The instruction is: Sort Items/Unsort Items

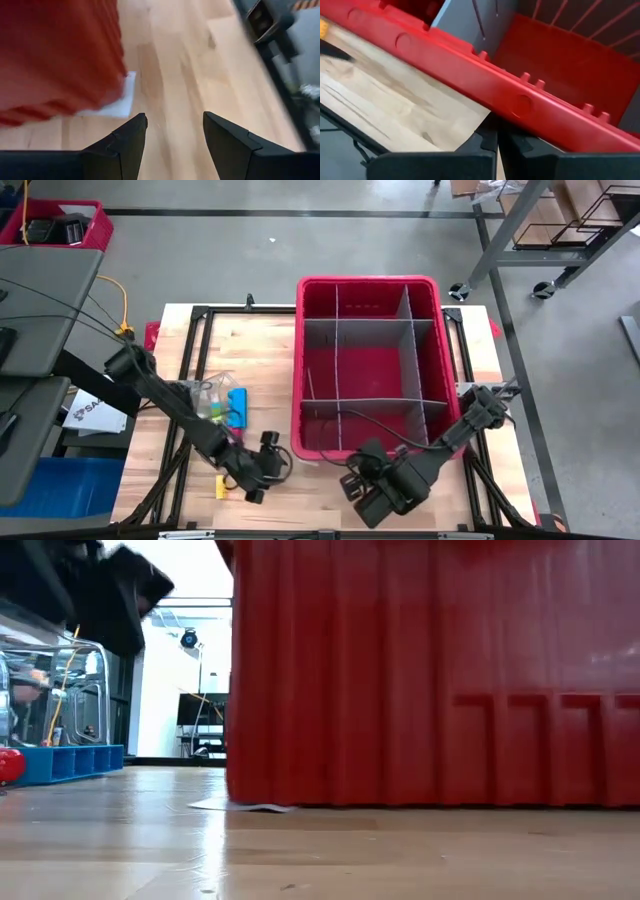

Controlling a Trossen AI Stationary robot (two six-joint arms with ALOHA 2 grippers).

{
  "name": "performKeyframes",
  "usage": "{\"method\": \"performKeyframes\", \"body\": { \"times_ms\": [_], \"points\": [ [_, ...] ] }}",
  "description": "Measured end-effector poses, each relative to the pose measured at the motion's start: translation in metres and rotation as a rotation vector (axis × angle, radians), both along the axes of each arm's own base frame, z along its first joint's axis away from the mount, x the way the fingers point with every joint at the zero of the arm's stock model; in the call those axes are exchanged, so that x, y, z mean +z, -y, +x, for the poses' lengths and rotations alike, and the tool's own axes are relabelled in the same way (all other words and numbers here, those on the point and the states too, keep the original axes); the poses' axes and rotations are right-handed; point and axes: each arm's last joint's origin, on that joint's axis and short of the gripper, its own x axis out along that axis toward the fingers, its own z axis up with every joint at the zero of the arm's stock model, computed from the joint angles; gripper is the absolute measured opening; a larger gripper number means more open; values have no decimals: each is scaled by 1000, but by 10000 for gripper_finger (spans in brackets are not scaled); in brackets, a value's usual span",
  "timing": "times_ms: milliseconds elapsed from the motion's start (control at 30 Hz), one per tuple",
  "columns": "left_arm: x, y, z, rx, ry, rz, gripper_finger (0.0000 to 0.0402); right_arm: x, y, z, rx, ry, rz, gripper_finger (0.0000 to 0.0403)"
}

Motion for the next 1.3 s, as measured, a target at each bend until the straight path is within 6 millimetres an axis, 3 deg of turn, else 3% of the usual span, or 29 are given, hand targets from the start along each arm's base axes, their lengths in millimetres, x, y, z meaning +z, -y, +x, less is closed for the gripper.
{"method": "performKeyframes", "body": {
  "times_ms": [200,333,467,667,800,1300],
  "points": [
    [-41,6,16,187,33,102,185,0,3,7,-1,28,13,0],
    [-64,4,22,311,13,102,142,1,2,10,-2,53,36,0],
    [-80,5,31,267,-26,47,92,1,1,12,-2,65,62,0],
    [-74,0,39,302,14,-10,8,1,-1,13,-2,70,85,0],
    [-64,-1,39,336,71,6,3,1,-1,13,-1,70,90,0],
    [-92,-22,51,397,-16,72,0,1,-1,14,-3,80,99,0]
  ]
}}
